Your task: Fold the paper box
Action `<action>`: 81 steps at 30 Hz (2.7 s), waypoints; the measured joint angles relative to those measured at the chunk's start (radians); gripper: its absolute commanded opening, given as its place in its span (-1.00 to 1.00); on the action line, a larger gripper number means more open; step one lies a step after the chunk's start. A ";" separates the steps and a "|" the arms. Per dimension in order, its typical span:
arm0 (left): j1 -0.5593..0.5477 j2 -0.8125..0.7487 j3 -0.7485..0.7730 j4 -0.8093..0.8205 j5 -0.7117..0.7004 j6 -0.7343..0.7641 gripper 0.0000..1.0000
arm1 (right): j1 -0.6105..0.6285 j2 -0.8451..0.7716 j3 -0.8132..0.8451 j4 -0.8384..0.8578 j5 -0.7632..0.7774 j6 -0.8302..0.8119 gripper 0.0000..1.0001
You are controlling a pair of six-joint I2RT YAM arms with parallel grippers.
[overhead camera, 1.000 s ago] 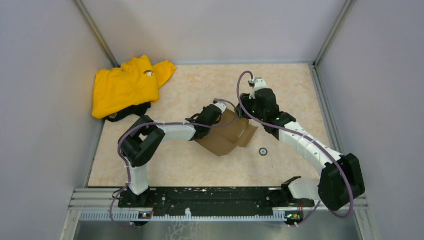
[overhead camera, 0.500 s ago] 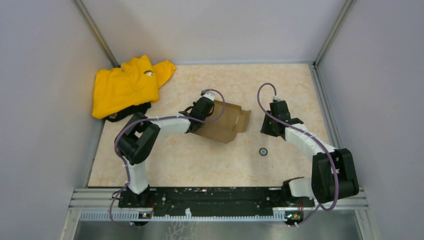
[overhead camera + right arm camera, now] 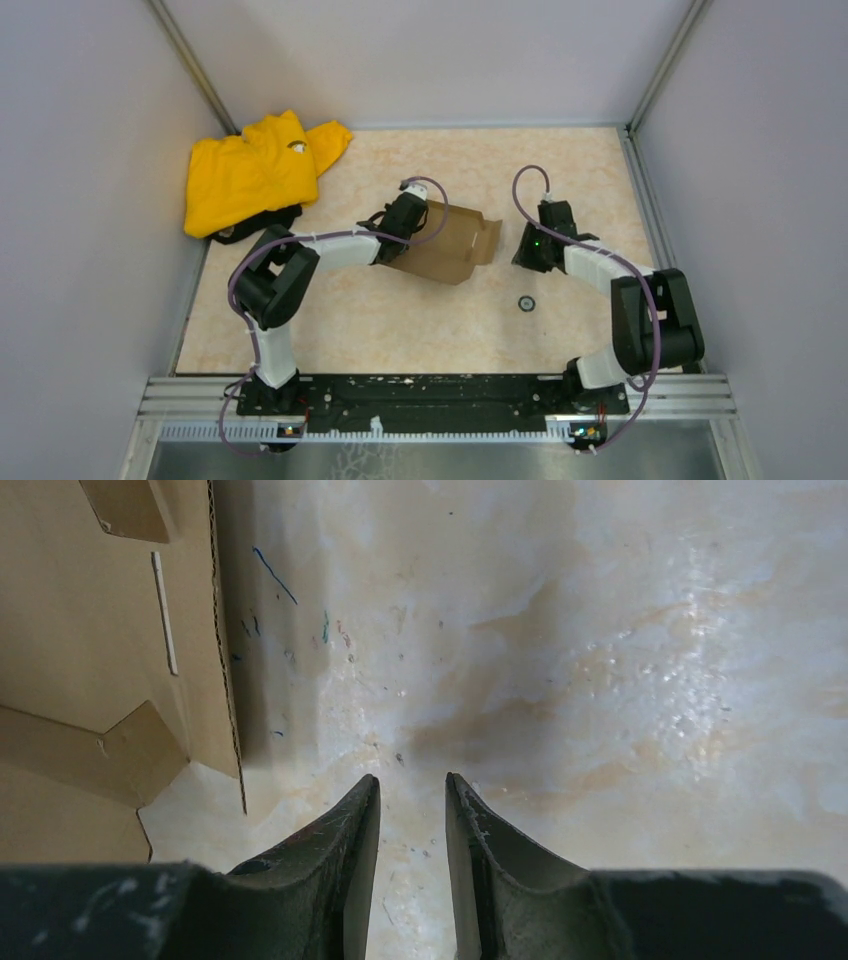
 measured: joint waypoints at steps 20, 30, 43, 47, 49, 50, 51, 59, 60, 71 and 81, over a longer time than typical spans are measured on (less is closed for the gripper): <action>0.002 0.000 0.005 0.002 0.036 0.001 -0.65 | 0.000 0.188 0.042 0.262 -0.176 0.082 -0.42; 0.002 0.001 0.014 -0.010 0.047 0.001 -0.65 | 0.000 0.195 0.047 0.340 -0.229 0.111 -0.42; 0.002 0.003 0.018 -0.016 0.052 0.002 -0.66 | 0.030 0.233 0.081 0.387 -0.250 0.122 -0.42; 0.002 0.006 0.024 -0.019 0.053 0.005 -0.66 | 0.036 0.235 0.090 0.386 -0.250 0.122 -0.41; 0.002 0.008 0.027 -0.021 0.054 0.005 -0.66 | 0.037 0.237 0.094 0.388 -0.250 0.122 -0.40; 0.002 0.008 0.029 -0.022 0.056 0.005 -0.66 | 0.039 0.237 0.095 0.388 -0.250 0.122 -0.39; 0.002 0.009 0.030 -0.022 0.056 0.006 -0.66 | 0.040 0.239 0.096 0.388 -0.251 0.122 -0.39; 0.002 0.012 0.034 -0.023 0.058 0.010 -0.66 | 0.055 0.255 0.114 0.386 -0.252 0.121 -0.34; 0.002 0.012 0.034 -0.023 0.058 0.010 -0.66 | 0.058 0.259 0.120 0.384 -0.251 0.121 -0.33; 0.002 0.013 0.035 -0.023 0.060 0.016 -0.66 | 0.093 0.298 0.170 0.355 -0.240 0.109 -0.30; 0.002 0.013 0.035 -0.023 0.061 0.016 -0.67 | 0.151 0.326 0.277 0.188 -0.112 0.046 -0.42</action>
